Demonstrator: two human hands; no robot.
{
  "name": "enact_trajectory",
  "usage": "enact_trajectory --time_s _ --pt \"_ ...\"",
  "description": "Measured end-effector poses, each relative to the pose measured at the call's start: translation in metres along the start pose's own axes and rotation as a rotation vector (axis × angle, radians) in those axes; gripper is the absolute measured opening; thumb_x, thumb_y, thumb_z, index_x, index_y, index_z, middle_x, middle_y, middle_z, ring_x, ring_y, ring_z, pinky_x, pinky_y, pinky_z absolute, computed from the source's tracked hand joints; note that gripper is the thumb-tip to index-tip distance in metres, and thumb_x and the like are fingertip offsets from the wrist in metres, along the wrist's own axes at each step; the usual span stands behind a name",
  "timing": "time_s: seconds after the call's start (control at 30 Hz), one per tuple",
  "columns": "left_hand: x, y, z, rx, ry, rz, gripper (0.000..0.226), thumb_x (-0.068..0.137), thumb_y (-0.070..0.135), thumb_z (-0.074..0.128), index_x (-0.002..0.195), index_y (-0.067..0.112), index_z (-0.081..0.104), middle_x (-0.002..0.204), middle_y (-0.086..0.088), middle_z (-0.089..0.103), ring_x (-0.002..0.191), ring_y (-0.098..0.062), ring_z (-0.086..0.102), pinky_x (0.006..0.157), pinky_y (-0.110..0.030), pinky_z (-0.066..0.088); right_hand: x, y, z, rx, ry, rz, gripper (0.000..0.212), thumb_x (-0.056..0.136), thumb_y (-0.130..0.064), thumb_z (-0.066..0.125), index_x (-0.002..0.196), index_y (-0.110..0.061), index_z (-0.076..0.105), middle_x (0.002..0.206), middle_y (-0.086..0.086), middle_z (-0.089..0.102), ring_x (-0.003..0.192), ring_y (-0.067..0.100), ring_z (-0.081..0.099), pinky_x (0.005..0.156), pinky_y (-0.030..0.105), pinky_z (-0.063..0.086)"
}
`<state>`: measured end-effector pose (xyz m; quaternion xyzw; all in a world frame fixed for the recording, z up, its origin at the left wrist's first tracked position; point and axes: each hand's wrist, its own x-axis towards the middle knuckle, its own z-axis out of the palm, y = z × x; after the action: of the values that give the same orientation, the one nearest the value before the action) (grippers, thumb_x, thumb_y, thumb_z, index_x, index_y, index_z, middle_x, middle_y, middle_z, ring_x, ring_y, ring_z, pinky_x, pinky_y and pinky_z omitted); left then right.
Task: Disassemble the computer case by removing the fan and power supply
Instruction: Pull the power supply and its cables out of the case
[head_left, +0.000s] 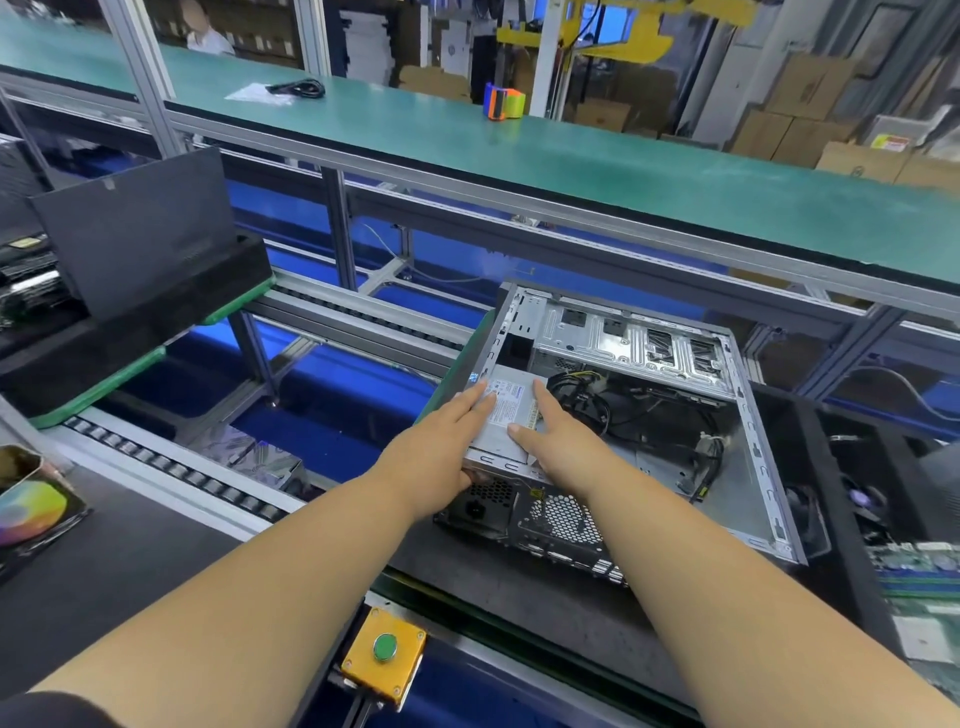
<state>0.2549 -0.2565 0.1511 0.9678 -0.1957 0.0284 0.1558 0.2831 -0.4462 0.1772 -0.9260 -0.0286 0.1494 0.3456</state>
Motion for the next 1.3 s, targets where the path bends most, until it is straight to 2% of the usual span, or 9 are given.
enact_trajectory --time_s 0.2,0.33,0.5,0.63,0.77,0.93,1.13,1.23,1.3 --pt "0.001 -0.003 -0.001 -0.079 -0.033 0.018 0.1 0.085 0.031 0.071 0.157 0.027 0.001 0.161 0.017 -0.015 0.147 -0.012 0.017 0.101 -0.027 0.042 0.002 0.002 0.002 0.062 -0.021 0.024 0.078 0.097 -0.047 0.053 0.155 -0.042 0.0 0.117 -0.004 0.06 0.067 0.012 0.06 0.055 0.026 0.044" --pt "0.001 -0.011 -0.012 -0.33 -0.197 0.032 0.113 0.076 0.059 0.072 0.156 0.035 -0.005 0.157 0.027 -0.021 0.147 -0.001 -0.001 0.117 -0.028 0.021 0.001 0.002 0.001 0.085 -0.044 0.053 0.078 0.097 -0.048 0.053 0.155 -0.044 0.001 0.116 0.002 0.057 0.087 0.018 0.063 0.065 0.028 0.047" --pt "0.005 -0.015 -0.016 -0.551 -0.211 0.003 0.083 0.095 0.052 0.051 0.157 0.031 -0.001 0.161 0.022 -0.01 0.148 0.0 -0.002 0.12 -0.026 0.006 -0.003 0.0 -0.002 0.126 -0.042 0.094 0.081 0.097 -0.044 0.057 0.156 -0.043 0.001 0.097 -0.003 0.063 0.082 0.017 0.063 0.067 0.027 0.048" --pt "0.01 -0.015 -0.015 -0.615 -0.094 -0.066 0.066 0.1 0.039 0.049 0.156 0.028 0.016 0.161 0.014 0.012 0.146 -0.005 0.016 0.12 -0.028 0.015 -0.001 0.001 -0.002 0.117 -0.032 0.122 0.085 0.094 -0.044 0.06 0.154 -0.046 0.001 0.104 -0.003 0.064 0.07 0.011 0.06 0.053 0.021 0.042" --pt "0.019 -0.009 -0.017 -0.618 0.02 -0.146 0.065 0.098 0.032 0.055 0.154 0.029 0.023 0.157 0.014 0.022 0.143 -0.007 0.024 0.12 -0.034 0.023 0.005 0.005 0.002 0.087 0.004 0.07 0.088 0.091 -0.048 0.061 0.155 -0.043 0.002 0.149 -0.001 0.043 0.104 0.019 0.06 0.074 0.029 0.046" --pt "0.034 0.005 -0.021 -0.572 0.1 -0.281 0.068 0.096 0.031 0.056 0.155 0.029 0.02 0.157 0.01 0.024 0.142 -0.013 0.027 0.116 -0.041 0.03 0.013 0.01 0.004 0.046 -0.025 0.086 0.084 0.089 -0.066 0.046 0.152 -0.048 -0.007 0.154 0.009 0.034 0.12 0.036 0.055 0.098 0.05 0.049" --pt "0.062 0.034 -0.021 -0.385 0.035 -0.495 0.064 0.096 0.033 0.051 0.152 0.03 0.02 0.152 -0.004 0.032 0.133 -0.027 0.04 0.102 -0.047 0.043 0.03 0.018 -0.005 0.201 -0.122 0.171 0.114 0.083 -0.067 0.06 0.154 -0.028 -0.02 0.154 0.012 0.039 0.127 0.031 0.054 0.104 0.041 0.045" --pt "0.065 0.04 -0.014 -0.254 -0.006 -0.549 0.063 0.099 0.035 0.04 0.154 0.032 0.01 0.152 -0.005 0.033 0.127 -0.029 0.047 0.093 -0.045 0.046 0.035 0.029 -0.01 0.226 -0.17 0.125 0.114 0.079 -0.07 0.063 0.158 -0.025 -0.006 0.15 0.005 0.045 0.115 0.02 0.057 0.093 0.031 0.046" --pt "0.065 0.04 -0.012 -0.224 0.0 -0.576 0.064 0.099 0.037 0.038 0.155 0.034 0.005 0.154 -0.002 0.032 0.126 -0.028 0.048 0.091 -0.044 0.047 0.035 0.034 -0.012 0.34 -0.241 0.075 0.096 0.083 -0.062 0.066 0.156 -0.027 0.015 0.122 -0.014 0.057 0.088 0.003 0.064 0.069 0.017 0.05"
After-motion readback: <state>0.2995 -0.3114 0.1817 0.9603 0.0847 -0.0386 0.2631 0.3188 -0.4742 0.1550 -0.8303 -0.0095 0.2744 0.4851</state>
